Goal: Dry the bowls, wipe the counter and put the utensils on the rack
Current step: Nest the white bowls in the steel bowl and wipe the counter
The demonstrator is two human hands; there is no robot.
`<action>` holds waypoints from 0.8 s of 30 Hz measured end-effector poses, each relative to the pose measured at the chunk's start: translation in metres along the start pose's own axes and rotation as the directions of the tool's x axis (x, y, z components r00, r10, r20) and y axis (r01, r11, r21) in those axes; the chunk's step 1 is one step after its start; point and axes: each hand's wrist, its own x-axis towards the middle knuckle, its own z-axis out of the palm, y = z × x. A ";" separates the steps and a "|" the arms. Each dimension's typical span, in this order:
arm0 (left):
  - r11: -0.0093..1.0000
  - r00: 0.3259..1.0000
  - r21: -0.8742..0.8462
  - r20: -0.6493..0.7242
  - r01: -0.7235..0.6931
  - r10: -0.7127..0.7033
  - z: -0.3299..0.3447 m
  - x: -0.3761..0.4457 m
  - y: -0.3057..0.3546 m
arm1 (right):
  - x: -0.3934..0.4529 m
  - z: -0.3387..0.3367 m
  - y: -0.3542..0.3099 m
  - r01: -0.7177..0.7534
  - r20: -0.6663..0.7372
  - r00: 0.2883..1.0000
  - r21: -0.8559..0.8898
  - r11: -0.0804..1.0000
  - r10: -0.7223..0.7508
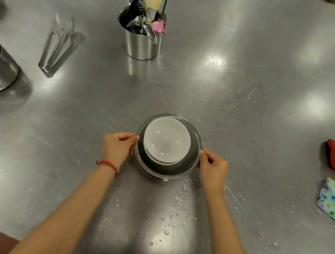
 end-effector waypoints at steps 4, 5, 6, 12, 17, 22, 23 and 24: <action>0.997 0.997 0.012 -0.036 -0.072 0.072 0.001 -0.003 -0.002 | 0.000 -0.005 0.002 0.126 0.020 0.992 -0.099 0.987 -0.125; 0.996 0.995 0.012 -0.050 -0.084 0.085 0.001 -0.004 -0.002 | 0.000 -0.005 0.003 0.139 0.019 0.990 -0.103 0.985 -0.138; 0.996 0.994 0.014 -0.061 -0.090 0.091 0.000 -0.004 -0.003 | 0.000 -0.005 0.004 0.135 0.014 0.991 -0.091 0.987 -0.134; 0.989 0.994 -0.099 -0.012 0.109 -0.111 0.001 -0.003 -0.004 | 0.005 -0.001 0.006 -0.039 0.078 0.996 0.000 0.999 0.038; 0.975 0.984 -0.137 -0.009 0.175 -0.178 -0.002 0.003 -0.004 | 0.005 0.005 0.002 -0.089 0.079 0.993 0.084 0.992 0.083; 0.974 0.994 -0.202 -0.022 0.100 -0.107 -0.025 0.025 0.015 | 0.018 0.028 -0.027 -0.023 0.067 0.998 0.126 0.992 0.014; 0.974 0.996 -0.210 -0.018 0.082 -0.088 -0.031 0.033 0.022 | 0.022 0.036 -0.034 -0.009 0.067 0.998 0.129 0.992 0.000; 0.975 0.997 -0.210 -0.012 0.071 -0.075 -0.038 0.043 0.029 | 0.026 0.046 -0.042 0.004 0.067 0.998 0.133 0.991 -0.014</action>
